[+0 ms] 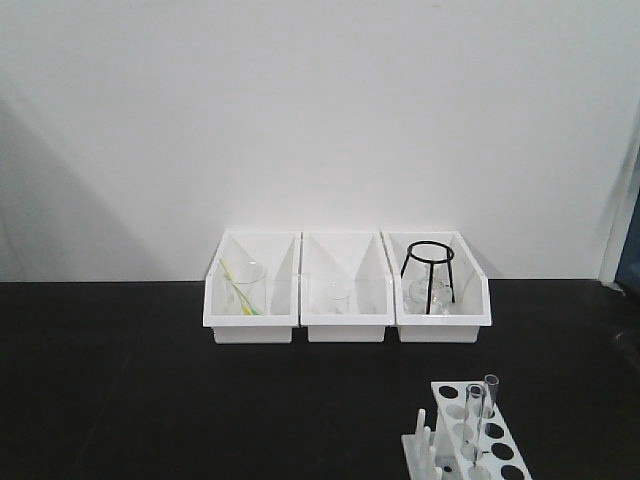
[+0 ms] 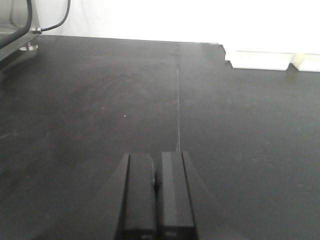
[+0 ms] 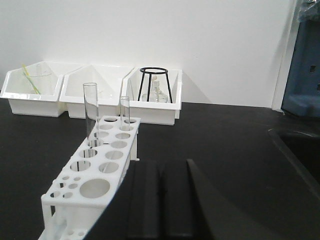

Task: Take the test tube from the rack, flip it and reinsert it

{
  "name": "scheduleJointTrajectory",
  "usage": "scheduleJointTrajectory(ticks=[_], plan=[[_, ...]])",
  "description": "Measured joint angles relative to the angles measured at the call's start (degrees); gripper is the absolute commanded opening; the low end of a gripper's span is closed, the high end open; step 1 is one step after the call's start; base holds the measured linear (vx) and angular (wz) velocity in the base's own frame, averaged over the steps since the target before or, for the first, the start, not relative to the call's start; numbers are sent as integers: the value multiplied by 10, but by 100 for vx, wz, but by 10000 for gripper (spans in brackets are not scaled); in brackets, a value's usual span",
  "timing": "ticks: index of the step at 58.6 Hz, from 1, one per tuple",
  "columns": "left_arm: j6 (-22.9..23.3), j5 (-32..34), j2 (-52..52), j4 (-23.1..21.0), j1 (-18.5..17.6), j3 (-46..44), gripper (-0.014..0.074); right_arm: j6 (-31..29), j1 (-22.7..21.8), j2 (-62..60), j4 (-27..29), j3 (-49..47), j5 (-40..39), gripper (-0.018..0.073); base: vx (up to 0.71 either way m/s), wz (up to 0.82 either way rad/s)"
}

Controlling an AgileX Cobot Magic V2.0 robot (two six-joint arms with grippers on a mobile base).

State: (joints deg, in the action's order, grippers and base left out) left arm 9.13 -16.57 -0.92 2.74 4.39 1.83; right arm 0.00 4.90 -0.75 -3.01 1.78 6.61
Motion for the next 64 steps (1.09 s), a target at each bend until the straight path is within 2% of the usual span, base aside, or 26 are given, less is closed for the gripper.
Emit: scheduleJointTrajectory(ticks=[26,40,54,64], plan=[[0,0,0,0,0,0,-6,0,0,0,0,0,-11,-8,1,0],[0,0,0,0,0,0,-6,0,0,0,0,-8,-119,-8,0,0],[0,0,0,0,0,0,-6,0,0,84,-2,-156,-29,-8,0,0],[0,0,0,0,0,0,-6,0,0,186,-3,-222,-12,1,0,0]])
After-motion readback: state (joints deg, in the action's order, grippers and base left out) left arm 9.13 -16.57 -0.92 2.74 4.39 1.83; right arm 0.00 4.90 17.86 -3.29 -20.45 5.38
